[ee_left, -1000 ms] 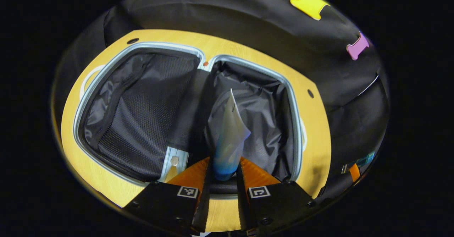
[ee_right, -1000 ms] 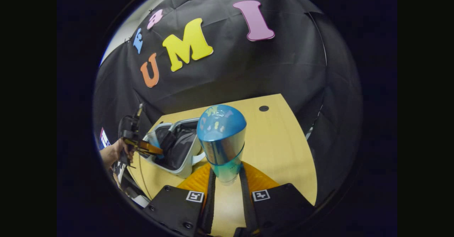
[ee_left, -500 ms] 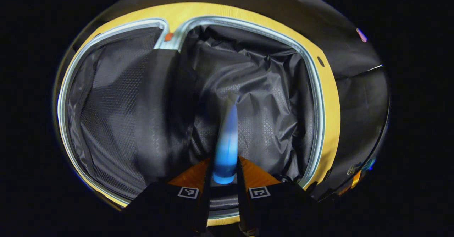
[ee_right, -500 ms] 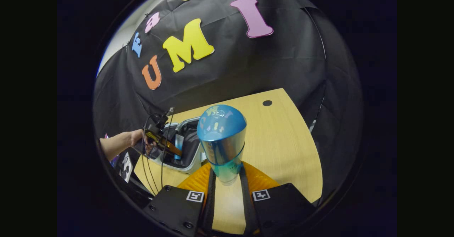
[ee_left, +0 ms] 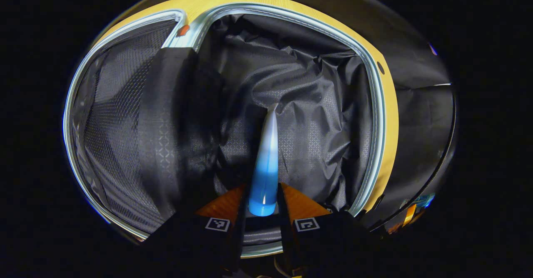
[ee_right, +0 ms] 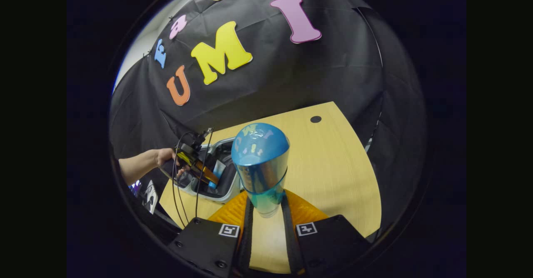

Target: First open the suitcase, pack the skin care products into it, and then close the suitcase.

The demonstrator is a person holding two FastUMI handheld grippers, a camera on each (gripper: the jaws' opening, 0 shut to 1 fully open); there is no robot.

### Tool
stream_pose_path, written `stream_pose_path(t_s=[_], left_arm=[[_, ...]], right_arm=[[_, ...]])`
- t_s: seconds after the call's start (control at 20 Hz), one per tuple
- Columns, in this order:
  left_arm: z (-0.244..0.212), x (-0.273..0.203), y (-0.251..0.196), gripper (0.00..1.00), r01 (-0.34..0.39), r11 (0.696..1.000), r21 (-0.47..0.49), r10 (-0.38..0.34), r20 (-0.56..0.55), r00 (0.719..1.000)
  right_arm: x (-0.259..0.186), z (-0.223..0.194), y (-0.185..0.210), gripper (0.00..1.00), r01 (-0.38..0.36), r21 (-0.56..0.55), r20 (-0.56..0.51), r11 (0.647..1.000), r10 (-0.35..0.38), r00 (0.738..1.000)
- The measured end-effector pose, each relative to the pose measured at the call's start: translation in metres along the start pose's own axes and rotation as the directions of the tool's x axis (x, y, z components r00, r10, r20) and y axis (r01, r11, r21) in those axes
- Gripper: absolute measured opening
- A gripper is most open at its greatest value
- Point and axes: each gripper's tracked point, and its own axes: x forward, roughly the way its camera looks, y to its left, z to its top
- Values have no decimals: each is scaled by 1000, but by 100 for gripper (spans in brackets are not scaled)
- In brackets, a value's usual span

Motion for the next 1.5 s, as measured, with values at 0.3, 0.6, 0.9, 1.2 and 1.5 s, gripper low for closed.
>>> stream_pose_path(t_s=[0.3,0.6,0.9,1.2,1.5], left_arm=[[-8,-37,-9,78,2,1000,12,-4,118,993],[-38,-111,-25,93,0,998,67,-32,474,880],[-100,-142,-28,95,-96,992,86,5,720,694],[-160,-143,-23,95,80,996,-35,-26,756,654],[-184,-159,20,95,98,984,-150,57,781,622]], right_arm=[[19,-1,33,33,-69,-72,-43,995,66,997],[81,11,111,33,-212,-128,-191,969,186,964],[150,-17,167,31,-203,0,-498,979,177,849],[219,-65,190,33,-69,67,-702,995,96,706],[274,-94,186,30,110,110,-755,988,11,655]])
